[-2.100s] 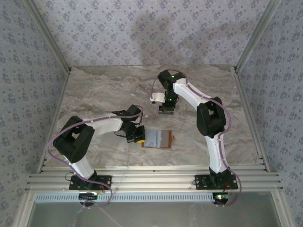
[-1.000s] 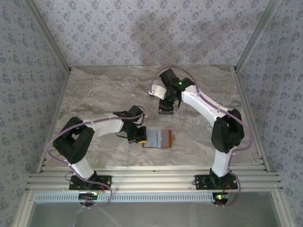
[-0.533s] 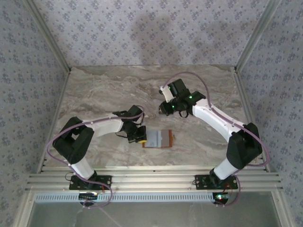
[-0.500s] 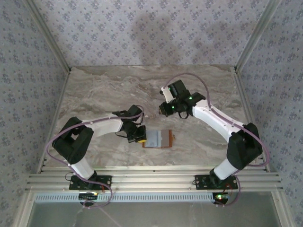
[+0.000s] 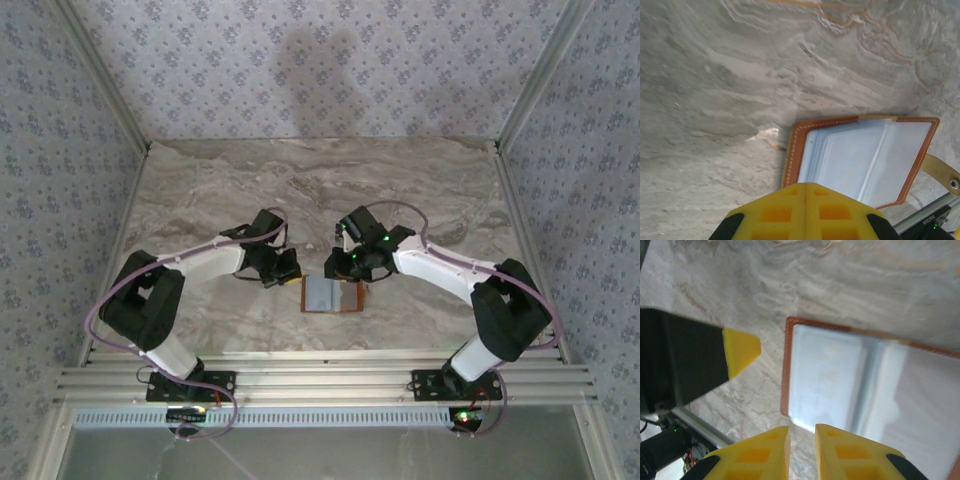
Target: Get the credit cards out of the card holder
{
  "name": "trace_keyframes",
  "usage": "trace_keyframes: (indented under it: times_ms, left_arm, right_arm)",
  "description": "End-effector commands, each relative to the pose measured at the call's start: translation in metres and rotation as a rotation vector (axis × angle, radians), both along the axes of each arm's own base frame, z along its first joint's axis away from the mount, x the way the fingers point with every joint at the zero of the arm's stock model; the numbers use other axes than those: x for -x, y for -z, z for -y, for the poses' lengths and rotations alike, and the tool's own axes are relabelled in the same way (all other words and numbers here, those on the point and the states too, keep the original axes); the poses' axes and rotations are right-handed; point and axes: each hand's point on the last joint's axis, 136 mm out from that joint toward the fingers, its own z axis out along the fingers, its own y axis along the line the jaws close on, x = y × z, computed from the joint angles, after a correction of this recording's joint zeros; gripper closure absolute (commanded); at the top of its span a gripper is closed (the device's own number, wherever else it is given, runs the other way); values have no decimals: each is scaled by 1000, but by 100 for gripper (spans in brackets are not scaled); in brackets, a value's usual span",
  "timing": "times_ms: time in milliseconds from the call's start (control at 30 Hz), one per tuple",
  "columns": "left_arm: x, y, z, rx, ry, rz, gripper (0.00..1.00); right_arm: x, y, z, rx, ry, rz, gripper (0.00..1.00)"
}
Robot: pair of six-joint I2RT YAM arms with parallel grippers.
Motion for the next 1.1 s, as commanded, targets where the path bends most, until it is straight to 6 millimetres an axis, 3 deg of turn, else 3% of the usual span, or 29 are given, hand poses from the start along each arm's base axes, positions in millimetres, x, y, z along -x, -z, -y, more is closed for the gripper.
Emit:
trace_keyframes:
  times_ms: [0, 567, 800, 1067]
  left_arm:
    - [-2, -7, -9, 22, 9, 13, 94]
    - [0, -7, -31, 45, -10, 7, 94]
    - [3, -4, -32, 48, -8, -3, 94]
    - [3, -3, -30, 54, -9, -7, 94]
  right_arm:
    - [9, 8, -16, -20, 17, -69, 77]
    - [19, 47, -61, 15, -39, -153, 71]
    - [24, 61, -54, 81, -43, -165, 72]
    - [27, 62, -45, 115, -40, -160, 71]
